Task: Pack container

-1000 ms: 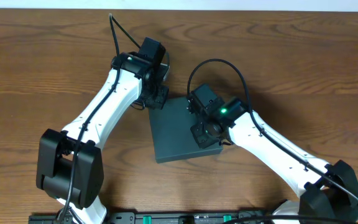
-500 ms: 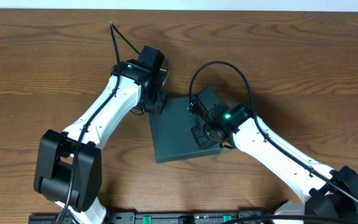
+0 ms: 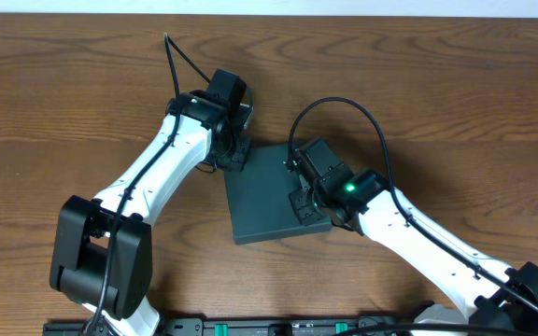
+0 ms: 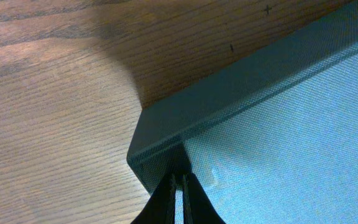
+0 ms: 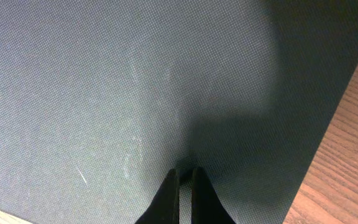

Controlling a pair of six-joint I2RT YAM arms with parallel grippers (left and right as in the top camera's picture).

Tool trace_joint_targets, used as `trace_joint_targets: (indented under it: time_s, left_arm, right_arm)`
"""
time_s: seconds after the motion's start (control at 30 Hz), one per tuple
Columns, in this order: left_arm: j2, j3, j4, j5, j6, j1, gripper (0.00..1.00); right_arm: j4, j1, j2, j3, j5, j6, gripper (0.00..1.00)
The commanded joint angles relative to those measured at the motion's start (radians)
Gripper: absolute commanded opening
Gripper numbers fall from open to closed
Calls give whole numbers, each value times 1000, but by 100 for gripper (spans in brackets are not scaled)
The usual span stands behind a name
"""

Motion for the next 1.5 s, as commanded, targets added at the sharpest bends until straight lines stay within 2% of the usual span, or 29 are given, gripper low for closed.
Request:
trace_joint_targets:
  time_s: [0.0,0.17,0.27,0.3,0.33,0.47,0.53,0.7,0.8,0.87,0.93,1.07,1.23,1.37,1.47]
  left_arm:
    - [35,-50,-5,0,-16,-2,6]
    - [35,-50,-6,0,-16,-2,6]
    - [23,-46,-5,-8,-15,-2,6]
    - [13,-39,-5,-23,-15,-2,6]
    - [4,-31,-6,-38,-15,-2,8]
    - [-51,11,-15,-101,-9,-1,14]
    - [-91,32,-16,-145,-8,2,38]
    - [-186,60,-13,-229,-8,50,64]
    - [-232,68,-9,-232,-3,110,71]
    - [-255,79,-1,-231,11,171,73]
    - [-269,87,15,-233,28,236,74]
    - [-291,93,32,-234,38,366,86]
    - [-386,87,-11,-234,45,415,100]
    - [-522,43,-17,-208,45,412,99]
    - [-629,-24,-16,-158,45,412,99]
  right_arm:
    - [1,7,105,-92,-10,19,1]
    - [8,6,105,-92,-10,18,2]
    - [51,0,100,-80,-5,18,22]
    - [70,-7,96,-67,3,16,37]
    - [82,-16,93,-48,12,10,43]
    - [84,-67,88,65,26,-50,49]
    - [80,-109,87,143,39,-101,54]
    - [74,-233,87,318,89,-142,59]
    - [91,-320,88,414,105,-186,65]
    - [106,-380,88,476,122,-193,74]
    - [108,-446,89,542,126,-193,79]
    - [60,-559,89,646,126,-213,94]
    - [-91,-651,36,697,134,-181,87]
    - [-140,-677,-64,659,134,-170,83]
    - [-123,-674,-172,543,133,-161,83]
